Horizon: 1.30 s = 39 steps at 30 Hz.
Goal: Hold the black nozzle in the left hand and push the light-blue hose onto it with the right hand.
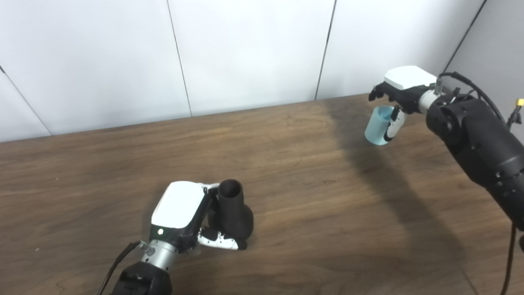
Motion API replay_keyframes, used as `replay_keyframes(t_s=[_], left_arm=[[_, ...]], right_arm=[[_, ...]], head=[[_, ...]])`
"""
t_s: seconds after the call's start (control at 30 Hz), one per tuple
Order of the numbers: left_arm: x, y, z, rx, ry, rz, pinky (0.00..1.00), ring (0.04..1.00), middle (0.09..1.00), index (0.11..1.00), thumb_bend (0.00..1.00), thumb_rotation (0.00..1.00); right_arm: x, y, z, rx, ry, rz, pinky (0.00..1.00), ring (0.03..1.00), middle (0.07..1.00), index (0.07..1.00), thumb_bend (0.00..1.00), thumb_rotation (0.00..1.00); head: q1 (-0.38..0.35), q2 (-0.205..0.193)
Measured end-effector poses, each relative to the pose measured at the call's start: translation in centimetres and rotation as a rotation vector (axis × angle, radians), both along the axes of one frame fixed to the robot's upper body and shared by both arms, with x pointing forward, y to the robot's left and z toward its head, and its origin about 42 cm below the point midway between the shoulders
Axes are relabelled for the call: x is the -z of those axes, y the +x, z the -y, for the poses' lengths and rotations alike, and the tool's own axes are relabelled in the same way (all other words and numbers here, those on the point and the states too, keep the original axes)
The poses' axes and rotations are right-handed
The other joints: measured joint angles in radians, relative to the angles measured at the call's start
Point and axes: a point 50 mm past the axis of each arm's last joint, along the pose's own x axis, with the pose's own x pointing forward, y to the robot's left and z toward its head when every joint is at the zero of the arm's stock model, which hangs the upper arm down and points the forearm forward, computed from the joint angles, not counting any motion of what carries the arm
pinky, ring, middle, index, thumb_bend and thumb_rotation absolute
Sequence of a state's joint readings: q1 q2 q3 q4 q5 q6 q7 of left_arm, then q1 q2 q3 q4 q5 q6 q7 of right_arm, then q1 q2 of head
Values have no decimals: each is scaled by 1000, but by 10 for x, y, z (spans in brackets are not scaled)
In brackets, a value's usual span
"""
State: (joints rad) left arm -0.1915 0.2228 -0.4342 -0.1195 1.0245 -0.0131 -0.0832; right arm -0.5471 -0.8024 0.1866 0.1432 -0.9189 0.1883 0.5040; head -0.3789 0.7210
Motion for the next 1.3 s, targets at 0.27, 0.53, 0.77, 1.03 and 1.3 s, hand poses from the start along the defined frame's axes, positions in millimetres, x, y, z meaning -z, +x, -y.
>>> replay_keyframes(t_s=[0.27,0.53,0.77,1.03,1.3], left_arm=[[-1,0,0,1,3,-3,445,551,467,492,525,0],[-1,0,0,1,3,-3,442,548,466,493,525,0],[-1,0,-1,1,4,-4,449,554,470,491,525,0],[-2,-1,-1,3,13,-1,445,551,470,492,525,0],[-2,-2,-1,3,13,-2,442,548,469,491,525,0]], right_arm=[[3,1,3,5,18,-6,561,706,803,714,1000,126],[6,0,3,9,23,-15,744,807,864,716,1000,136],[12,-2,4,14,36,-40,644,753,814,706,1000,99],[20,-1,2,21,76,-55,507,611,677,699,991,55],[22,-1,4,31,89,-57,449,569,651,691,977,33]], head=[[-5,5],[-6,8],[-8,11],[-8,14],[-8,17]])
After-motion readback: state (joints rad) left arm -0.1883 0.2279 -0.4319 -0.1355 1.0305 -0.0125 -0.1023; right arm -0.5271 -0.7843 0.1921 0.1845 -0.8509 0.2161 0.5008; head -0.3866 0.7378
